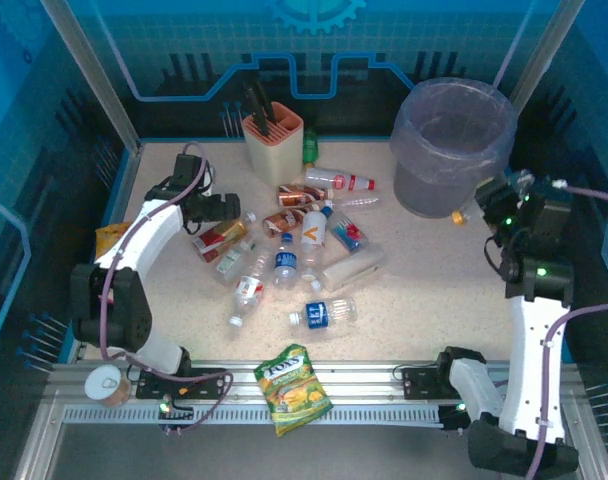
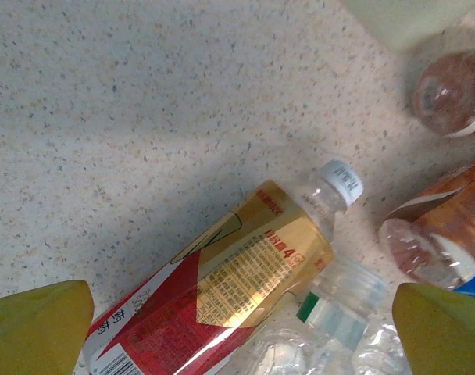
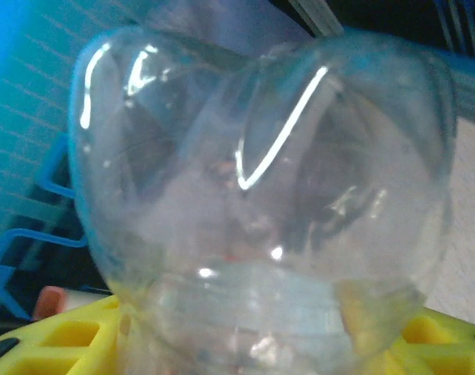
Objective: Put the plastic bottles in the bin
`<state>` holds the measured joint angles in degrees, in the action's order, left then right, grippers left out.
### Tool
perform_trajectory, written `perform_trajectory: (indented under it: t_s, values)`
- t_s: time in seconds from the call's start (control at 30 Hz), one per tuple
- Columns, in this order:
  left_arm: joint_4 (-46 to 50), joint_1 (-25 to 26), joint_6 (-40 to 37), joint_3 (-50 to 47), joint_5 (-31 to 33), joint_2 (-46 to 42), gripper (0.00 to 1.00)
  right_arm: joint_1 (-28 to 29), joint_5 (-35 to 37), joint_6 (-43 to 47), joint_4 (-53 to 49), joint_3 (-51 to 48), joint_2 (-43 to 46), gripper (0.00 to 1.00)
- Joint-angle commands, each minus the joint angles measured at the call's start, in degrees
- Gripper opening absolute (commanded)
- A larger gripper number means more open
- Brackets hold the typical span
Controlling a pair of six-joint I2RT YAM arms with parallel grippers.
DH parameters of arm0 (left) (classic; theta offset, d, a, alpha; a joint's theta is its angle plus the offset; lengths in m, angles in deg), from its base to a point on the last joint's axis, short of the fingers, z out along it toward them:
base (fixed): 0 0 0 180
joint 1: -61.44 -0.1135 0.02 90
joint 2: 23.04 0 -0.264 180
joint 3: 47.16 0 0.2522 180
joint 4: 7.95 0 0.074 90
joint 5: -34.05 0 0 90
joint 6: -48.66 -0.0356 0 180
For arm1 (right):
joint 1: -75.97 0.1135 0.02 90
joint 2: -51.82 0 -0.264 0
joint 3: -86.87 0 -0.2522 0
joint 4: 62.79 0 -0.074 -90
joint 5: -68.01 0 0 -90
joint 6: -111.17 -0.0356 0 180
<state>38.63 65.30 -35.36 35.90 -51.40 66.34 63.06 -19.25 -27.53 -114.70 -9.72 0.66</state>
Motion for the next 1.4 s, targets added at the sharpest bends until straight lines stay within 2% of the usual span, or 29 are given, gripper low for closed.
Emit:
perform_trajectory:
  t_s: [0.0, 0.13, 0.3, 0.57, 0.7, 0.77, 0.87, 1.03, 1.23, 1.3, 1.37]
  values:
    - [3.4, -0.3, -4.7, 1.9, -1.1, 2.3, 0.99, 3.0, -0.5, 9.6, -2.0, 7.5, -6.2, 0.21]
    - [6.9, -0.4, -6.6, 3.5, -3.8, 5.7, 0.99, 6.4, 0.7, 15.4, 1.2, 16.4, -15.2, 0.18]
    - [7.4, -0.4, -7.7, 3.0, -4.3, 6.4, 0.99, 10.4, 5.9, 21.4, 0.8, 29.9, -29.0, 0.18]
    - [7.8, -0.3, -9.2, 3.0, -4.9, 5.9, 0.99, 10.8, 12.1, 25.1, -2.0, 47.4, -48.8, 0.18]
    - [7.5, -0.3, -8.5, 3.1, -8.6, 3.1, 0.99, 10.6, 14.1, 28.6, -7.2, 56.5, -57.8, 0.18]
    - [7.8, -0.4, -8.4, 3.7, -10.1, 1.7, 0.99, 10.4, 13.9, 30.4, -10.8, 60.9, -62.3, 0.2]
    - [10.2, -0.3, -9.4, 5.3, -8.3, 1.4, 0.99, 9.9, 12.4, 32.3, -15.3, 65.4, -67.4, 0.25]
    - [13.8, -0.3, -11.6, 6.6, -5.8, 2.6, 0.99, 8.9, 10.0, 34.3, -18.4, 67.2, -72.5, 0.28]
    - [14.4, -1.9, -13.2, 5.5, -7.1, 4.0, 0.99, 8.6, 8.3, 36.0, -18.8, 66.4, -75.7, 0.39]
    - [14.6, -2.0, -13.8, 5.2, -6.3, 4.5, 0.99, 8.5, 8.0, 35.9, -19.0, 66.4, -76.5, 0.49]
    - [15.0, -2.0, -14.6, 4.9, -5.3, 5.0, 0.99, 8.4, 7.5, 35.6, -19.0, 66.1, -76.7, 0.68]
